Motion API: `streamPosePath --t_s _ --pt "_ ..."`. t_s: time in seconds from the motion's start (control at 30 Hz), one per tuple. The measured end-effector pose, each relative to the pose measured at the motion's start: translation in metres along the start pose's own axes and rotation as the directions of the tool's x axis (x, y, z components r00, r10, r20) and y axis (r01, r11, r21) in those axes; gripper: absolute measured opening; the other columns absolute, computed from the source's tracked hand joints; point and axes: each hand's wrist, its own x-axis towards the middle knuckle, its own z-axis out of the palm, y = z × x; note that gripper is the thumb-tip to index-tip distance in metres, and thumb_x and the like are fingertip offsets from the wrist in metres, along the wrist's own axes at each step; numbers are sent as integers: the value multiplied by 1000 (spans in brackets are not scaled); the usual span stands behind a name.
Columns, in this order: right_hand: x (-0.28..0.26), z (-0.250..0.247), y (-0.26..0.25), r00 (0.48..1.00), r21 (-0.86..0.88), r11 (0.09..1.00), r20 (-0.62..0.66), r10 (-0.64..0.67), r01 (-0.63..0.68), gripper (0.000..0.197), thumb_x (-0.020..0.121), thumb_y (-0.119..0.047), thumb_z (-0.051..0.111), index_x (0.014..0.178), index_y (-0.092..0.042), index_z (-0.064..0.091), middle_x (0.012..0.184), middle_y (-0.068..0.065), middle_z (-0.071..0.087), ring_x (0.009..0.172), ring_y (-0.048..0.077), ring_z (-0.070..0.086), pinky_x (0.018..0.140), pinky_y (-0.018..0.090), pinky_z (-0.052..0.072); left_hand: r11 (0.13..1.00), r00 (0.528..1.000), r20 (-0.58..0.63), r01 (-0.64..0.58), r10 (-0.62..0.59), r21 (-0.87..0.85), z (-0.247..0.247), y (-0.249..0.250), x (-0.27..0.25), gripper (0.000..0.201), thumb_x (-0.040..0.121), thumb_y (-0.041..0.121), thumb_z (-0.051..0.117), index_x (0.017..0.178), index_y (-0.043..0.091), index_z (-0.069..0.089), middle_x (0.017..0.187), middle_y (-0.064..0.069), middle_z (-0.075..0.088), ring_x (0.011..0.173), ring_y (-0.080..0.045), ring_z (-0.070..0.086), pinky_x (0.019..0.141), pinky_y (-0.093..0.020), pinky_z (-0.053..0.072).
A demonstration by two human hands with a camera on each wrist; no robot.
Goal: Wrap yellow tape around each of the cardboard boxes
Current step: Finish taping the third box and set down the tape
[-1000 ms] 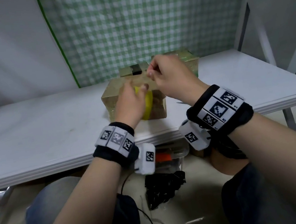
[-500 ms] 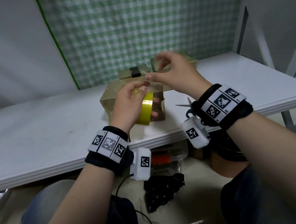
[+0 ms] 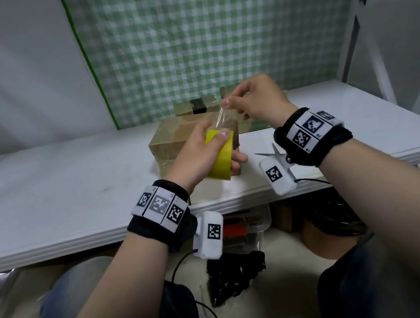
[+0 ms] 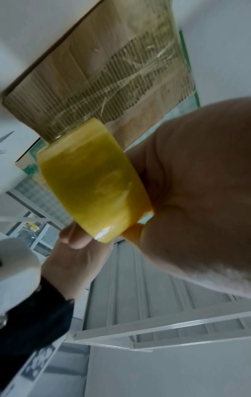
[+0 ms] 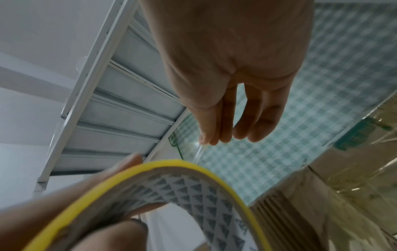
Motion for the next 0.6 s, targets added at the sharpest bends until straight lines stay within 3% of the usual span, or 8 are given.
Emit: streamPosePath --t_s 0.1,0.2,0.3,0.37,0.47,0.6 --pt "14 -1 -2 999 -7 1000 27 27 -26 22 86 -29 81 71 -17 72 60 -4 65 48 5 57 51 21 51 999 1000 -24 -4 3 -41 0 -1 4 51 108 24 46 153 18 24 82 -19 76 63 -26 71 63 -33 61" --pt "34 -5 -1 997 35 997 -33 70 -69 23 85 -28 82 68 -19 70 53 -8 65 48 2 61 51 22 52 993 998 -24 53 -56 -107 0 -5 3 56 109 18 43 158 23 16 85 -25 73 56 -29 66 54 -35 58" --pt "51 -6 3 994 -13 994 -10 107 -107 20 87 -27 81 76 -13 73 71 -1 72 55 6 66 50 22 53 987 994 -36 95 -101 -127 1 -9 4 66 110 19 43 162 27 3 84 -23 74 55 -28 68 51 -34 57" --pt "63 -8 8 989 -9 990 -32 141 -142 20 87 -26 81 82 -8 75 84 7 76 64 13 69 58 31 61 988 992 -24 118 -121 -102 0 -10 6 72 109 18 45 162 29 -2 87 -21 76 60 -28 71 55 -33 58" --pt "75 -8 14 982 -18 981 -10 191 -191 21 87 -28 81 89 -7 76 89 3 77 70 14 69 70 37 62 989 992 -5 126 -126 -76 -1 -8 6 74 108 16 46 161 32 -3 88 -22 76 64 -30 73 57 -34 59" --pt "86 -4 14 979 -67 980 72 193 -188 25 87 -33 80 95 -10 78 91 -3 78 70 11 68 60 28 56 981 989 -41 133 -141 -142 -3 -4 9 68 108 13 46 161 33 8 86 -23 76 59 -31 71 52 -33 57"
